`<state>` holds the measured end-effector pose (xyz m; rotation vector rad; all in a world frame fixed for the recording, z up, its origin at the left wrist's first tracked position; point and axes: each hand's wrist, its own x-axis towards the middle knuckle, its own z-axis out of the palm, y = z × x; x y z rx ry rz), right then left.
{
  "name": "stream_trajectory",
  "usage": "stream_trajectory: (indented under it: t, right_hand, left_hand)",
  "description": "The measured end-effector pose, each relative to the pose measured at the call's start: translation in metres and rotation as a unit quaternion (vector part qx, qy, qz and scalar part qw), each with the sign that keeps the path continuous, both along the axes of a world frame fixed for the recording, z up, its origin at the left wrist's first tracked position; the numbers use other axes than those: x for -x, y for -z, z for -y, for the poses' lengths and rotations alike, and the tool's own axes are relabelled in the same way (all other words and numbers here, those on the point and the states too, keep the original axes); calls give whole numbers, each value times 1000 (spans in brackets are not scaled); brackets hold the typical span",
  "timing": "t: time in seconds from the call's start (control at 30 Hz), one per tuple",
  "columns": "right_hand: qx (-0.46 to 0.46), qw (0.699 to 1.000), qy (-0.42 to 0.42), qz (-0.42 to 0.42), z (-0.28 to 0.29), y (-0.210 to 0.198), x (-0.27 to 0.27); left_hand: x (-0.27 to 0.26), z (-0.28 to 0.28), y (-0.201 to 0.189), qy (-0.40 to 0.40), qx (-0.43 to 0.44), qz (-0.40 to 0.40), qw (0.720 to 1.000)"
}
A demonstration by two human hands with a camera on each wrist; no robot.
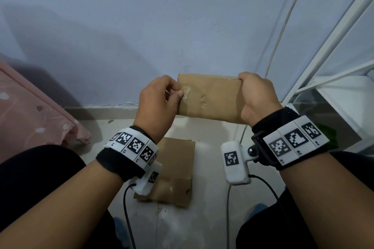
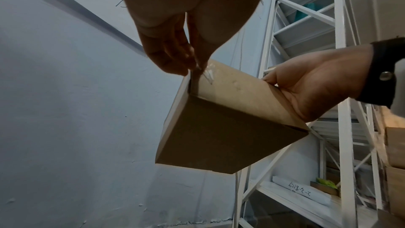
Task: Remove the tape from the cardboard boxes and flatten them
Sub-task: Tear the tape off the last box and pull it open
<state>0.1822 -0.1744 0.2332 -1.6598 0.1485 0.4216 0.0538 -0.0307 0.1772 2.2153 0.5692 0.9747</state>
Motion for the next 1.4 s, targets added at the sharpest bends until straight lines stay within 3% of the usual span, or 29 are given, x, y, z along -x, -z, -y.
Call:
stream_trajectory:
  t: [0.27,0.6,0.67,0.83,0.97,1.4]
  right_hand:
    - [-2,1000,11,16,-1,2,1]
    - [15,996,12,85,-7,9,5]
    - [19,995,12,93,-7,9,6]
    - [26,995,22,90,-5,6,2]
    - [15,997,21,69,-4,7,1]
    - [-14,999,7,39,-5,7,4]
  left_hand:
    - [1,6,1,19,88,31,995]
    - [-2,10,12,80,-5,-75,994]
    - [-1,7,13,101,-43,-91,990]
    - [4,1,11,116,-230,-100,961]
    - [5,0,2,136,-290,-81,944]
    - [-1,-1,7,64,-116,-22,991]
